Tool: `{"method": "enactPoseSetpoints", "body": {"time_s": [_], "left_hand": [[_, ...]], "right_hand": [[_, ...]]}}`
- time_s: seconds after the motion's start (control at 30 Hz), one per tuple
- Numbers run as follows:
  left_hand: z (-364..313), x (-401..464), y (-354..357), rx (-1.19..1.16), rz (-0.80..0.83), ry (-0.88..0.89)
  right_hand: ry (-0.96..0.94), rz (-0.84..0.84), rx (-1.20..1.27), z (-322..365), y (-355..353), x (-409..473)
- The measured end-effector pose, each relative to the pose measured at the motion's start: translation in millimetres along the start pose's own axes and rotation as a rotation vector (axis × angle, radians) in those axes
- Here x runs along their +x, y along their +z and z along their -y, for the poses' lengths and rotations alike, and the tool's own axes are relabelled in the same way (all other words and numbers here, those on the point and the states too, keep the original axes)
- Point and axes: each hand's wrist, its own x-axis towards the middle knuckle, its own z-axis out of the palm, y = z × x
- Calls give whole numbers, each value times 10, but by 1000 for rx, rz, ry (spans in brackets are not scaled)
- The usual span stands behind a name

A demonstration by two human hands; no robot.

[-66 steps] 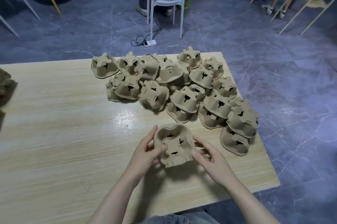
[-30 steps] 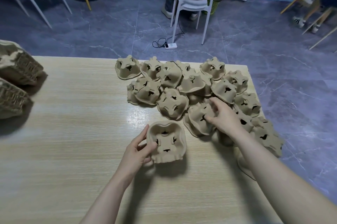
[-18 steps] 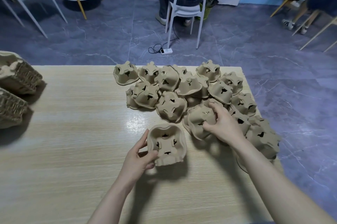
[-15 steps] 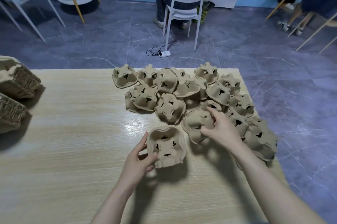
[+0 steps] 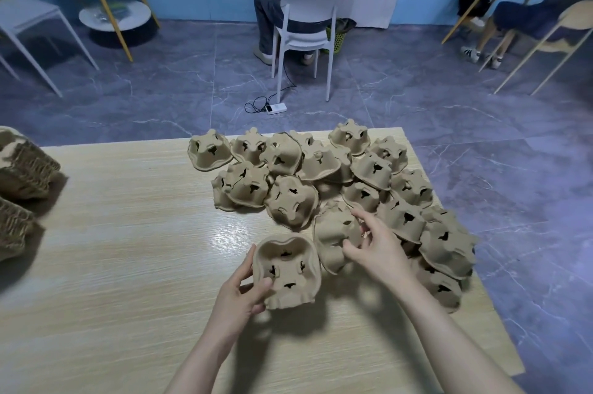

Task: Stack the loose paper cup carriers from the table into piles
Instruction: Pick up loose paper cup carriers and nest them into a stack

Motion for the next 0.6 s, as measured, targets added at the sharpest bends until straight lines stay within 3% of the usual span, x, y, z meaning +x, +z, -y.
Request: {"method": "enactPoseSetpoints", "body": {"time_s": [0.2, 0.43, 0.6], "left_hand": [[-9, 12, 10, -3, 15, -5], [-16, 17, 14, -28, 1, -9], [-44, 19, 13, -23, 13, -19]], "right_hand": [[-11, -5, 88, 35, -68, -35], [129, -98, 334, -31, -157, -54], [154, 6, 404, -32, -214, -67]]}}
